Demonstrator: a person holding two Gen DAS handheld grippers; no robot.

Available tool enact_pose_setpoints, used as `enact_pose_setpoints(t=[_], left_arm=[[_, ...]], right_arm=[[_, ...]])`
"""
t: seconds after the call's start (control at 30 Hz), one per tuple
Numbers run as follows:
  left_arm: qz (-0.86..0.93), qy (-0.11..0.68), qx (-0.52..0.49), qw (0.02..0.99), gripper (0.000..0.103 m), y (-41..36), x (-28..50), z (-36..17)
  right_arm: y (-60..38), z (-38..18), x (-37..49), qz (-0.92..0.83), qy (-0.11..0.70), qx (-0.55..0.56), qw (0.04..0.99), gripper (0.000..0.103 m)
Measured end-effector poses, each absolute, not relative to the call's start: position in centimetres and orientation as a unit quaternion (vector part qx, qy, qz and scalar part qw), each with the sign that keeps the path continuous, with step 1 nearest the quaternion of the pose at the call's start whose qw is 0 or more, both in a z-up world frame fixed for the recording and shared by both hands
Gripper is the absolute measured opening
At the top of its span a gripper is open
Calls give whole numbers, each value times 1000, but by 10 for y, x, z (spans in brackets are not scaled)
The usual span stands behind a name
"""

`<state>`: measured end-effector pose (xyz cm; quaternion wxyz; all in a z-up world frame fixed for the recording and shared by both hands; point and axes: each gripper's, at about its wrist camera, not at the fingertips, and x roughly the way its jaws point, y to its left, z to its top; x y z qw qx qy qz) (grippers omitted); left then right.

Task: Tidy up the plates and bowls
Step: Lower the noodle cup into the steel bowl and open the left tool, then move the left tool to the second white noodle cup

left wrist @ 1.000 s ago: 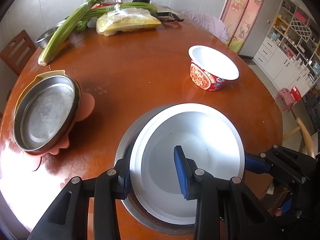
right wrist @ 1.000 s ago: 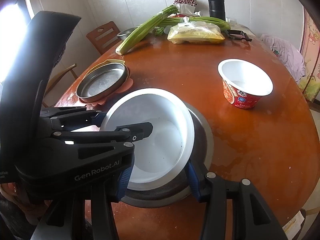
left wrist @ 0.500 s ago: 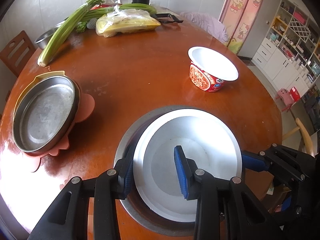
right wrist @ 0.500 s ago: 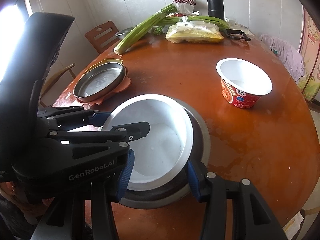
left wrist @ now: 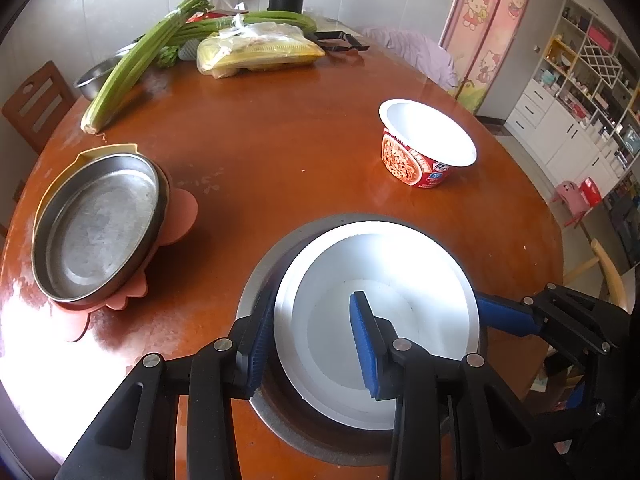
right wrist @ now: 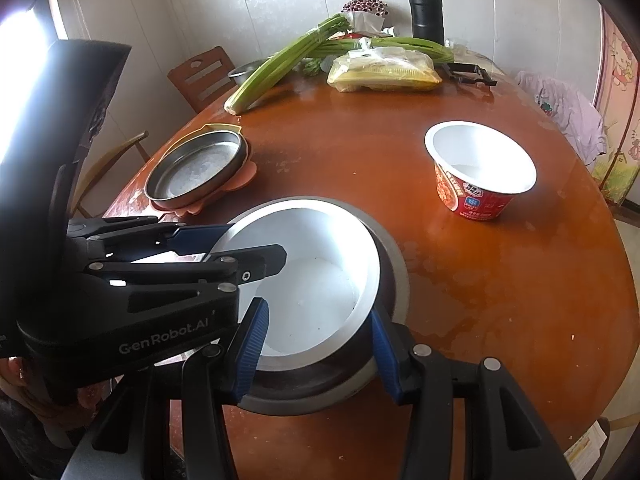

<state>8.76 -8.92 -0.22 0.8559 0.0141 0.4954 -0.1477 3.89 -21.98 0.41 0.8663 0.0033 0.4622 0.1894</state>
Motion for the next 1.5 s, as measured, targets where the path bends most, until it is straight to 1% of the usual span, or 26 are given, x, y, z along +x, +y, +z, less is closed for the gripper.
enact_pose_setpoints(t=[0.47,0.7,0.87,1.23,1.5], left_arm=[[-131,471,24,872,39,-84,80,11],[-133,452,24,882,44,-81,82,21],[-137,433,26,891,47,-81,87,29],[-150,433,25,889,47,-94,113,34],[-155,433,26,888,48,-108,131,43]], right_arm=[[-226,9,37,183,448,9,875,50],[-236,20,36,175,415,18,893,50],[-246,20,44,159,413,29,896,50],[-271,19,67,127,414,57,899,51],[-287,29,82,110,411,58,903,51]])
